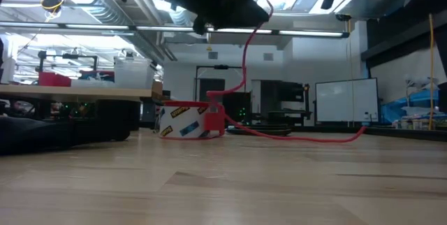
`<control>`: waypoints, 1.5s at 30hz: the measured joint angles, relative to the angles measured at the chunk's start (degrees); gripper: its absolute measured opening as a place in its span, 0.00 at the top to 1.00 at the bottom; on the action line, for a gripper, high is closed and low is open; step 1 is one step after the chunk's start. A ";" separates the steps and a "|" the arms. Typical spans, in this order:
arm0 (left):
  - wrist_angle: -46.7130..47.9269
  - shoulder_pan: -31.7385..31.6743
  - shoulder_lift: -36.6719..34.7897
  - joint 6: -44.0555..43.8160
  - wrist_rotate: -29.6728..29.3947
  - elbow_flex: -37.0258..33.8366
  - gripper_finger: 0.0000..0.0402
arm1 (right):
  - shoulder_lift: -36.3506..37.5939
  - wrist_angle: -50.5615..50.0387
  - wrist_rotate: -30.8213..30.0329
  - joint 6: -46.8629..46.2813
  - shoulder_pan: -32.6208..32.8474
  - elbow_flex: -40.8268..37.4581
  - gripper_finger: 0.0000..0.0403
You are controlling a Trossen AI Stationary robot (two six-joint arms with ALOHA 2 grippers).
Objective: Coil cords
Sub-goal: Coil the red wire onto the spool
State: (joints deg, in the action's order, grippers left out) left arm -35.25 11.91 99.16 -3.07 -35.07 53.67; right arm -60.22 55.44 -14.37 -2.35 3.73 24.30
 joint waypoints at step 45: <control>6.05 -1.00 0.01 -22.75 6.59 1.73 0.99 | -5.51 -1.62 -9.57 0.11 0.00 1.15 0.99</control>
State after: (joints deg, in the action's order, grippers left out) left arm -29.21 10.91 99.18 -25.82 -28.48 55.40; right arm -65.73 53.82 -23.94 -2.24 3.73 25.45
